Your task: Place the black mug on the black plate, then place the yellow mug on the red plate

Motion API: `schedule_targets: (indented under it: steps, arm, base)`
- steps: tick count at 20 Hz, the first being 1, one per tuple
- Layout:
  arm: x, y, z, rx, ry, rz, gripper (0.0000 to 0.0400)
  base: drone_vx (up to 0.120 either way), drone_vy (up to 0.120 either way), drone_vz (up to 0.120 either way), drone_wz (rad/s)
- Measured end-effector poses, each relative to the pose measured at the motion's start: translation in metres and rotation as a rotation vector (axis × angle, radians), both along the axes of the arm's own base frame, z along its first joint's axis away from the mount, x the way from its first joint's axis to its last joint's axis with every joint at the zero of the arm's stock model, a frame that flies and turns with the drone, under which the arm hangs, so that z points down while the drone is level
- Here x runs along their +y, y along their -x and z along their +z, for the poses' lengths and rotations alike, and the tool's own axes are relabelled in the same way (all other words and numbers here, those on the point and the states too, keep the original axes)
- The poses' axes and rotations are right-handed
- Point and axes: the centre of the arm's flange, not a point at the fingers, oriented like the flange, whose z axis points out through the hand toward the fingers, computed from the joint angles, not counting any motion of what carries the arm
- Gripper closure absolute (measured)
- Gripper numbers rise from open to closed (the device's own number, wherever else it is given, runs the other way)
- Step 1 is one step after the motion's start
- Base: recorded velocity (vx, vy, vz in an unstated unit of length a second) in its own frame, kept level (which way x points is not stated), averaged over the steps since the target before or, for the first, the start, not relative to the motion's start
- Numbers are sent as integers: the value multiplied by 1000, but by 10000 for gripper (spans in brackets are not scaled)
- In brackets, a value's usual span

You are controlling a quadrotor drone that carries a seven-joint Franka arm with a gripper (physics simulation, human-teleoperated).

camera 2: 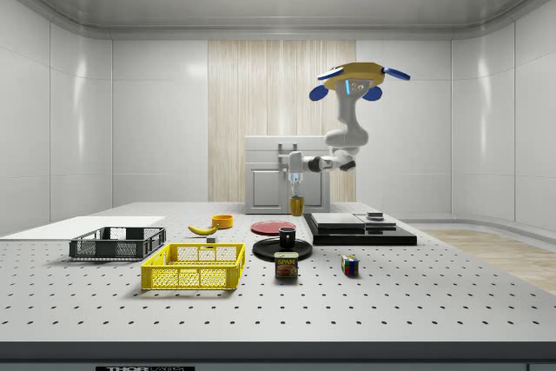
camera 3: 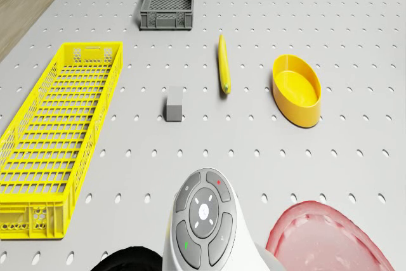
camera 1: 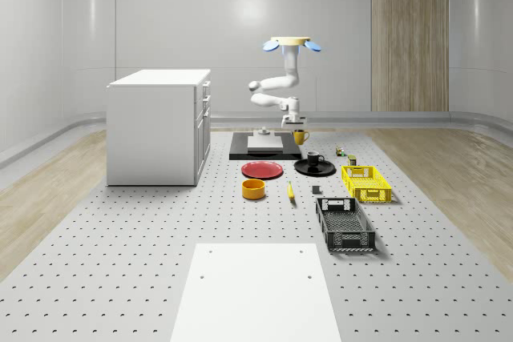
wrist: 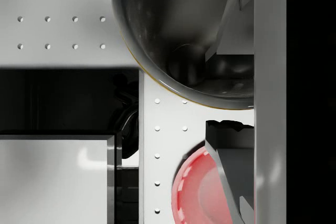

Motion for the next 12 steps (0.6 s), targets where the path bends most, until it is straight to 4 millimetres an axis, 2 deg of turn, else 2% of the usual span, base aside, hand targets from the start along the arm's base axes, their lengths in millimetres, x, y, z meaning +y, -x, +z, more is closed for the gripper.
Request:
schedule_targets:
  steps: [12]
  arm:
    - [0, 0, 0, 0, 0, 0, 290]
  base:
    - [120, -120, 0, 0]
